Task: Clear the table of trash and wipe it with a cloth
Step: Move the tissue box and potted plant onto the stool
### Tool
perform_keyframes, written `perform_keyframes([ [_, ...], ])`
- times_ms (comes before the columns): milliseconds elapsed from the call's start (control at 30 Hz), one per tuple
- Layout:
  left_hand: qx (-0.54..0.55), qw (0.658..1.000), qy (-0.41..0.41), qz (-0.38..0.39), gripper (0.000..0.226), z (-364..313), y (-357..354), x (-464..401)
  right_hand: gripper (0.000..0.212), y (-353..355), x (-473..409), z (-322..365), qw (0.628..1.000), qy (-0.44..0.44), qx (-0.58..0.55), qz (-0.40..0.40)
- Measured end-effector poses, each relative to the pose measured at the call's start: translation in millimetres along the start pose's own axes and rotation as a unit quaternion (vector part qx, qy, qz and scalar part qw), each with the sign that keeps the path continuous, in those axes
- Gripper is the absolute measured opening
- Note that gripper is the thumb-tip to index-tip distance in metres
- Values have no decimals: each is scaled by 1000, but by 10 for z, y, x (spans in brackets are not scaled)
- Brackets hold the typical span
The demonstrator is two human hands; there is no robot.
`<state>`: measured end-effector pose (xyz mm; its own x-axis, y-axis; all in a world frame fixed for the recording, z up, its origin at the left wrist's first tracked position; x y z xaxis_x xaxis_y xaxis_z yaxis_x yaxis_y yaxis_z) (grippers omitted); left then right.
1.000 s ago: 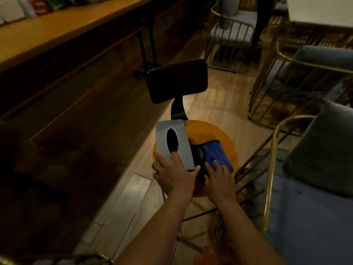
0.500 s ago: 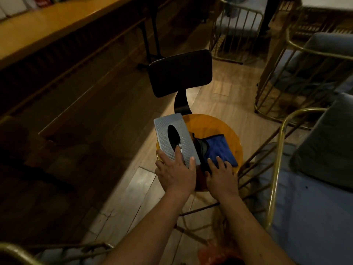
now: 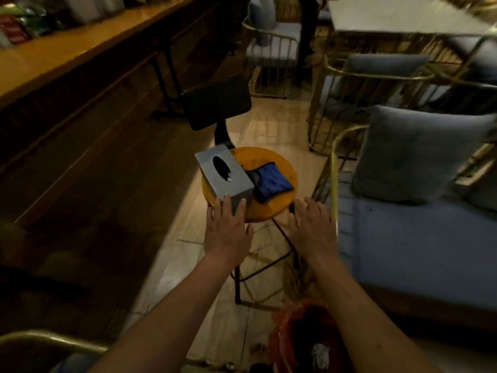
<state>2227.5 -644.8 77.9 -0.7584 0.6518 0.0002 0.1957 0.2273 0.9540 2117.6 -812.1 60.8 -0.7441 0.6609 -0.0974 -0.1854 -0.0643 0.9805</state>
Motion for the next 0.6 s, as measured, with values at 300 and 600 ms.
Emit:
perform_keyframes([
  [300, 19, 977, -212, 27, 58, -1629, -48, 1466, 43, 840, 2036, -1078, 981, -159, 31, -103],
  [600, 24, 909, -411, 61, 61, -3296, -611, 3578, 46, 1487, 4795, -2488, 926, -342, 73, -145],
])
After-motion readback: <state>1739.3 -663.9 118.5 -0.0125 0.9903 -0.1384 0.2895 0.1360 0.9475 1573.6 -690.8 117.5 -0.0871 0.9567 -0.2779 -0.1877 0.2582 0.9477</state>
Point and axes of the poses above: each hand's wrist, its own x-axis away from the middle knuckle, its own y-axis out of the back of the hand, z = x × y, the point moved 6 cm from there along -x, towards the middle knuckle, and after that the axes turned 9 degrees about x, right-handed, at the moved point
